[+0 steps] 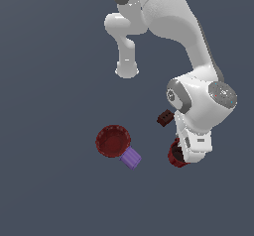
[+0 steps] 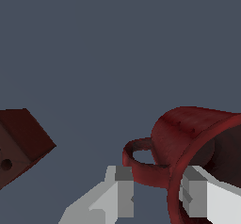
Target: Pick up a designated object from a clutter of objects.
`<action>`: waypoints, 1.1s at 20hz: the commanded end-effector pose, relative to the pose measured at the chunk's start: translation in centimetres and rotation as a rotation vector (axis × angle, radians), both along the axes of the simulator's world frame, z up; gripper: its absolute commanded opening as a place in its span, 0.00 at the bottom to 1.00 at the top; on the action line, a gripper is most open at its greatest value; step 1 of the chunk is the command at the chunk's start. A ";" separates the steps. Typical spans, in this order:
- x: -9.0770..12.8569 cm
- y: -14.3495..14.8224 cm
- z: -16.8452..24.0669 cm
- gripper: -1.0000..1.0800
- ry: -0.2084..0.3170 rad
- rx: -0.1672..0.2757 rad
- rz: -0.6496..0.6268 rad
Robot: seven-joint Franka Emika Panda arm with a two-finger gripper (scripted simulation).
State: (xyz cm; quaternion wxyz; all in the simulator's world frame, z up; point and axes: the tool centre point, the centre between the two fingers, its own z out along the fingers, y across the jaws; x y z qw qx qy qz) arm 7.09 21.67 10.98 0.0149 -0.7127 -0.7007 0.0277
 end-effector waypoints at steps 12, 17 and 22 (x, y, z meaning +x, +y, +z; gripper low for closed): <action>-4.2 -3.7 11.4 0.00 -0.005 -0.001 0.000; -6.1 -5.3 16.4 0.00 -0.005 0.001 0.000; -7.7 -6.8 20.9 0.00 -0.005 0.002 0.000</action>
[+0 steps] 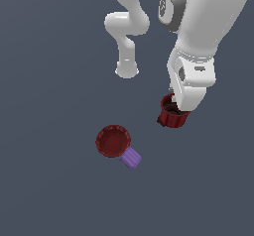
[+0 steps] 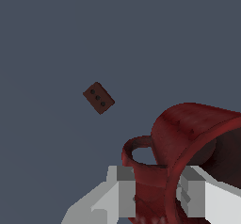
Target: Pick up a designated object from a clutter of objects.
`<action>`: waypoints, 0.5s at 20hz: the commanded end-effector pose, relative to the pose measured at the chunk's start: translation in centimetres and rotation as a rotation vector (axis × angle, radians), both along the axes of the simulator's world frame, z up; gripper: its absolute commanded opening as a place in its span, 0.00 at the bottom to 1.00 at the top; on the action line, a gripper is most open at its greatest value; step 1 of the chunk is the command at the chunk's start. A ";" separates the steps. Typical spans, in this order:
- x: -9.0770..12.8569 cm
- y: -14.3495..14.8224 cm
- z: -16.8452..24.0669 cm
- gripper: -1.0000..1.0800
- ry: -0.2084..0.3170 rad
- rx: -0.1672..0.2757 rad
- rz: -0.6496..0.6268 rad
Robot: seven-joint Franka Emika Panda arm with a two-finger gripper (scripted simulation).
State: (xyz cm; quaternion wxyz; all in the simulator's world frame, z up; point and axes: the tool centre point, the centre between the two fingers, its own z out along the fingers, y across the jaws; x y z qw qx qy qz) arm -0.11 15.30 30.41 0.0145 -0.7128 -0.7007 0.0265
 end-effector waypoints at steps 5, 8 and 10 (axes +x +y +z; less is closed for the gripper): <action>-1.7 -1.6 5.1 0.00 -0.002 0.002 0.000; -2.2 -2.1 6.7 0.00 -0.002 0.002 0.000; -2.4 -2.4 7.5 0.00 -0.002 0.002 0.000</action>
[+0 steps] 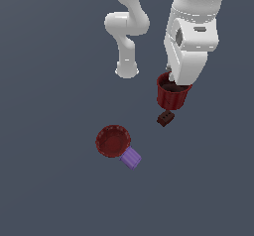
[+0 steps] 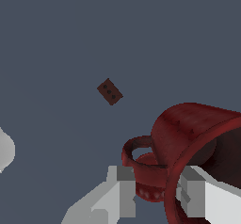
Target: Pick up a designated object from a clutter of objects.
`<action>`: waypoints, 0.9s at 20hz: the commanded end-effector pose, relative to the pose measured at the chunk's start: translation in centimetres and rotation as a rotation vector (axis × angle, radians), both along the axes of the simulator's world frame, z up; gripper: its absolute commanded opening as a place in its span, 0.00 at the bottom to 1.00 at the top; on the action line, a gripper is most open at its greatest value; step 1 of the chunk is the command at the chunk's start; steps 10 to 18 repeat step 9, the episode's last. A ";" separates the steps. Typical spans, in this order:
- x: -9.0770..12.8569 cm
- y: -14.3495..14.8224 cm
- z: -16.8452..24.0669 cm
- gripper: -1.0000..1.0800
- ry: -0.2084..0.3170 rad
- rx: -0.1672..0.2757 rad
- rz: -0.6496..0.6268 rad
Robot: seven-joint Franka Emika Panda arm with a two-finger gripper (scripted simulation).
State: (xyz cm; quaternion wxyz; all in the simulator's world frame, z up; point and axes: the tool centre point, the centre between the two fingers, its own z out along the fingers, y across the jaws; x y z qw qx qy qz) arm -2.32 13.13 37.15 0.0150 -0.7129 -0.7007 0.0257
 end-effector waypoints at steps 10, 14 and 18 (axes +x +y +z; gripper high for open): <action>-0.3 -0.5 1.5 0.00 -0.002 -0.001 -0.001; -0.3 -0.5 1.5 0.00 -0.002 -0.001 -0.001; -0.3 -0.5 1.5 0.00 -0.002 -0.001 -0.001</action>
